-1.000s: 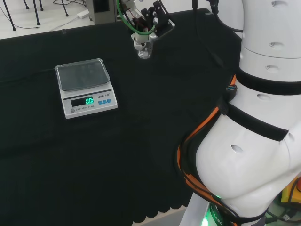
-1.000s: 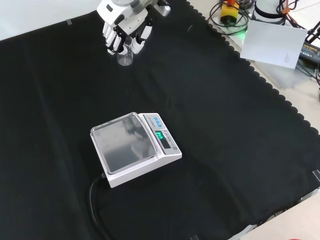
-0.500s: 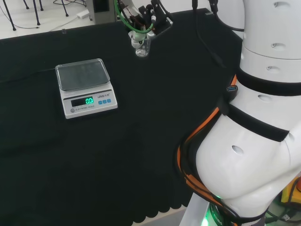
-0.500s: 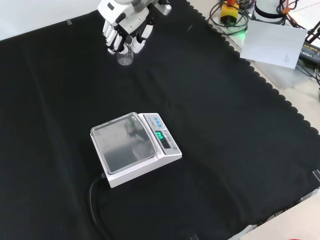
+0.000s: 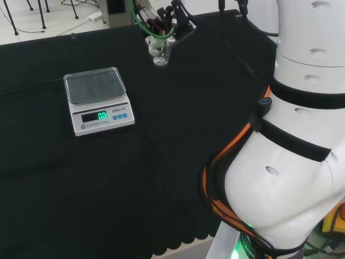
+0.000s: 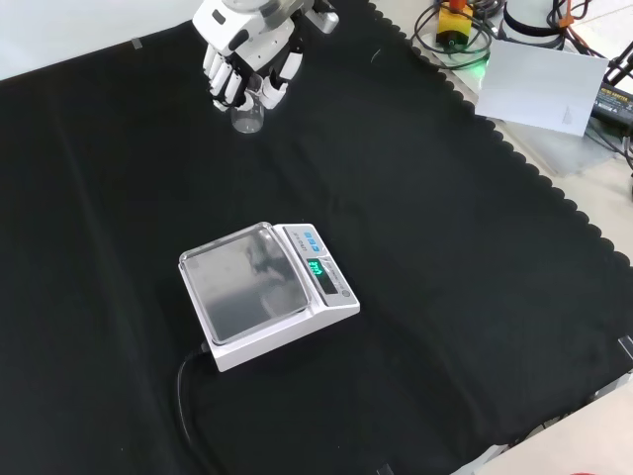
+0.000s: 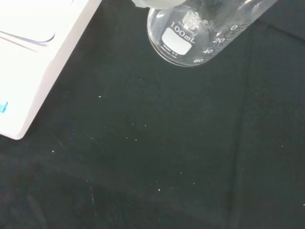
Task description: Put the beaker on the electronic balance.
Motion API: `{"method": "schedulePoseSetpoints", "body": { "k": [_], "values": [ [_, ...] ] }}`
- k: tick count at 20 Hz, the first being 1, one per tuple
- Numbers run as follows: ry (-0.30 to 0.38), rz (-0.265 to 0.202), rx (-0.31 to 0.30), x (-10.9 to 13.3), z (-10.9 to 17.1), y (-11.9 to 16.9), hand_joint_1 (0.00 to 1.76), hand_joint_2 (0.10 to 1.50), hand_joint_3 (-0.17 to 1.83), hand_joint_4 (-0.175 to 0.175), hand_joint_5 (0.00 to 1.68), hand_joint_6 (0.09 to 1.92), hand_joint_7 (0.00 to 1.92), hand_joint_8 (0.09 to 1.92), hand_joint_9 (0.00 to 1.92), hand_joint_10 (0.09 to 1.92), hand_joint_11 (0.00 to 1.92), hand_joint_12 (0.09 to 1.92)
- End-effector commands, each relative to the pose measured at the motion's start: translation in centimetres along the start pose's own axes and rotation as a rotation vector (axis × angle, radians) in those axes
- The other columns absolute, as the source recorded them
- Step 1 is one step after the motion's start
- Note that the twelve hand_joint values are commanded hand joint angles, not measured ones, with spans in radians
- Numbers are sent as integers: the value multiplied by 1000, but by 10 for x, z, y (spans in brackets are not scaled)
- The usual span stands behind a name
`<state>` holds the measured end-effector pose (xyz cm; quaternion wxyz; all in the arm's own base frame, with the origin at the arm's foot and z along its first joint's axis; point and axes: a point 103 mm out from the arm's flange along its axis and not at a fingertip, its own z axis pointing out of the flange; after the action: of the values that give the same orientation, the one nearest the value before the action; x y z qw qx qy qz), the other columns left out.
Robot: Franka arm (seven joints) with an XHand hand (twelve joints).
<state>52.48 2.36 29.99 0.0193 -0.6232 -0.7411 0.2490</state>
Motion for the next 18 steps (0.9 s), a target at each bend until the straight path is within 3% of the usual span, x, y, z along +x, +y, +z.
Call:
{"method": "schedulePoseSetpoints", "body": {
  "k": [1, 10, 18],
  "values": [
    [-11, -20, -1, 8, -4, 7, 1139, 1257, -175, -175, 861, 1213, 529, 1062, 832, 1176, 800, 1094],
    [-51, -78, -14, 37, -24, 26, 1138, 1257, -175, -175, 860, 1213, 532, 1067, 835, 1178, 801, 1093],
    [-73, -159, -41, 82, -44, 47, 1138, 1257, -175, -175, 860, 1214, 534, 1071, 837, 1179, 801, 1092]
  ]
}}
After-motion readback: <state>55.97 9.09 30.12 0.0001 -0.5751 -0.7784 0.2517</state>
